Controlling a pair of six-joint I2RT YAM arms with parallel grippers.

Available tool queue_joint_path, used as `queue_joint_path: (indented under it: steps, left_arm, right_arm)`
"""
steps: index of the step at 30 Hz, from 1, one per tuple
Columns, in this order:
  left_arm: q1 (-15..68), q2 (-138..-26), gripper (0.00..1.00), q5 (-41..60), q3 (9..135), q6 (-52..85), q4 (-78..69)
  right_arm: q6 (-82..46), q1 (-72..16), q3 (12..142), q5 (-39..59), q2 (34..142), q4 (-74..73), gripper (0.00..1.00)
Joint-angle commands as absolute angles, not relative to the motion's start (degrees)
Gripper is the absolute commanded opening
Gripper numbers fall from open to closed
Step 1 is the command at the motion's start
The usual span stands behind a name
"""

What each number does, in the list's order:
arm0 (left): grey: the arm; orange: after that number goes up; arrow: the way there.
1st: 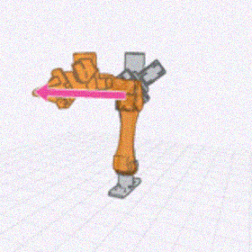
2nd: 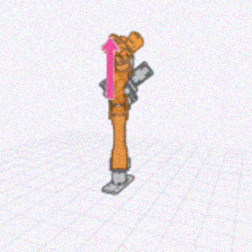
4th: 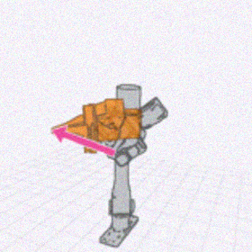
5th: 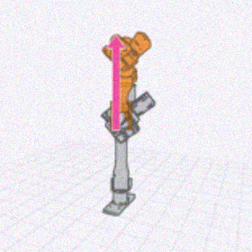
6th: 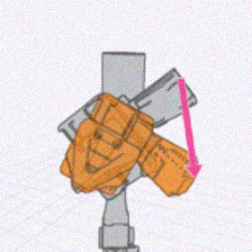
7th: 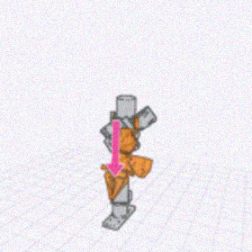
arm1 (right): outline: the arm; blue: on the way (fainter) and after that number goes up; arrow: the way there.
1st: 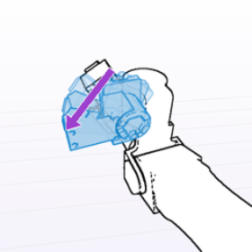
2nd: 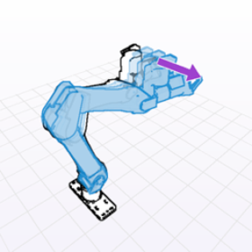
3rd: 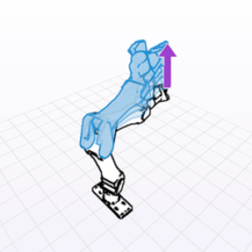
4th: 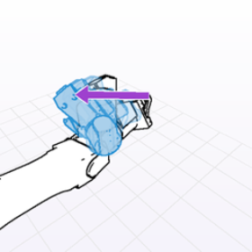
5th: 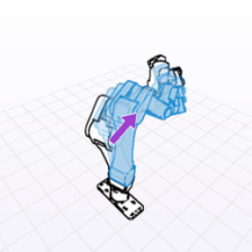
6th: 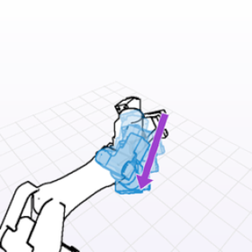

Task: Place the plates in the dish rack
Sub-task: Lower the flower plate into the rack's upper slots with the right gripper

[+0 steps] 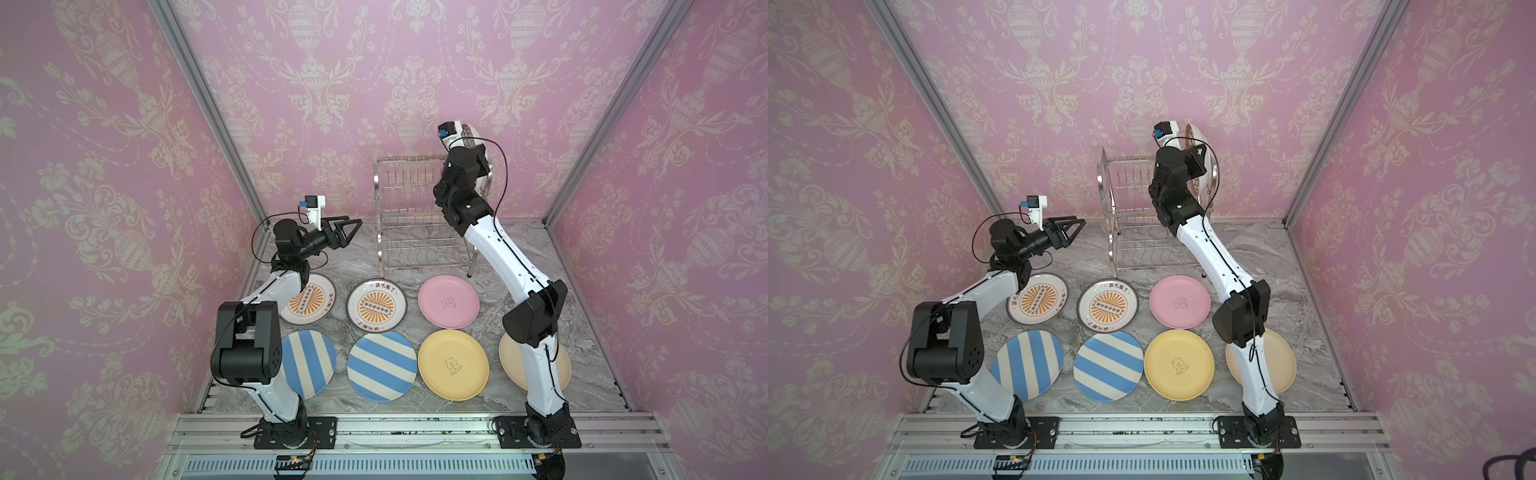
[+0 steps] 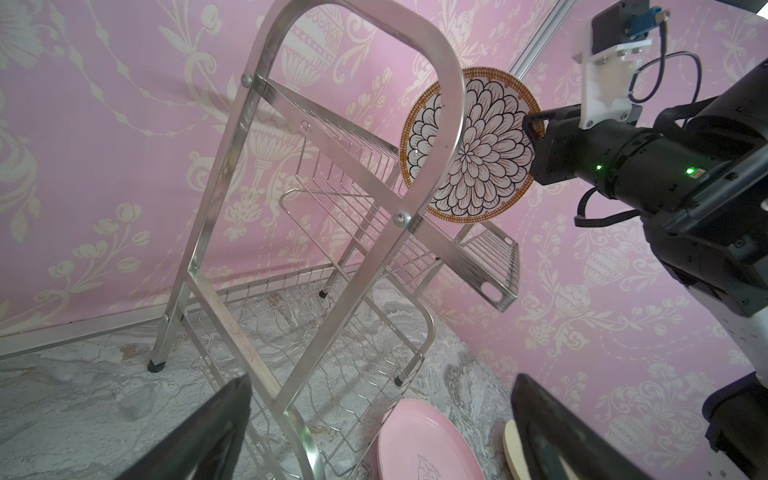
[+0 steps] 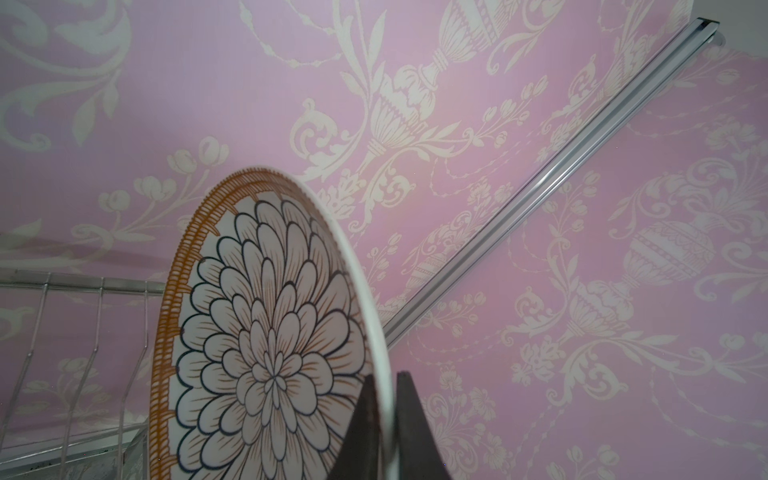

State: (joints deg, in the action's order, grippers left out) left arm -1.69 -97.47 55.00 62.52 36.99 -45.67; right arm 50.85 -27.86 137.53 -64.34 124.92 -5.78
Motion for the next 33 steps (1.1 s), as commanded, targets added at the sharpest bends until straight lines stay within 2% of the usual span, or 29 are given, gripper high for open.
queue_joint_path:
  steps: [1, 18, 19, 22, 27, 33]
  left_arm:
    - [-1.5, -95.2, 0.99, 57.0, 62.0, 37.7, -47.1]
    - [-1.4, -95.1, 0.99, 57.4, 62.1, 37.4, -46.6]
    - [-1.4, -95.1, 0.99, 57.4, 62.1, 37.5, -46.7]
    - [-1.5, -95.1, 0.99, 57.5, 62.1, 37.4, -46.7]
    - [-1.5, -95.1, 0.99, 57.5, 62.1, 37.4, -46.6]
    - [-1.4, -94.9, 0.99, 57.4, 61.9, 37.2, -46.4]
  right_arm:
    - [48.3, -28.0, 139.9, -64.3, 123.1, -10.8, 0.0]
    - [44.4, -26.8, 131.8, -64.4, 120.7, -10.9, 0.0]
    - [44.4, -26.8, 131.8, -64.3, 120.6, -10.9, 0.01]
    - [44.4, -26.8, 131.8, -64.1, 120.4, -10.8, 0.13]
    - [44.3, -26.8, 131.8, -63.7, 120.1, -10.6, 0.16]
    - [44.1, -26.9, 131.8, -63.5, 120.0, -10.2, 0.27]
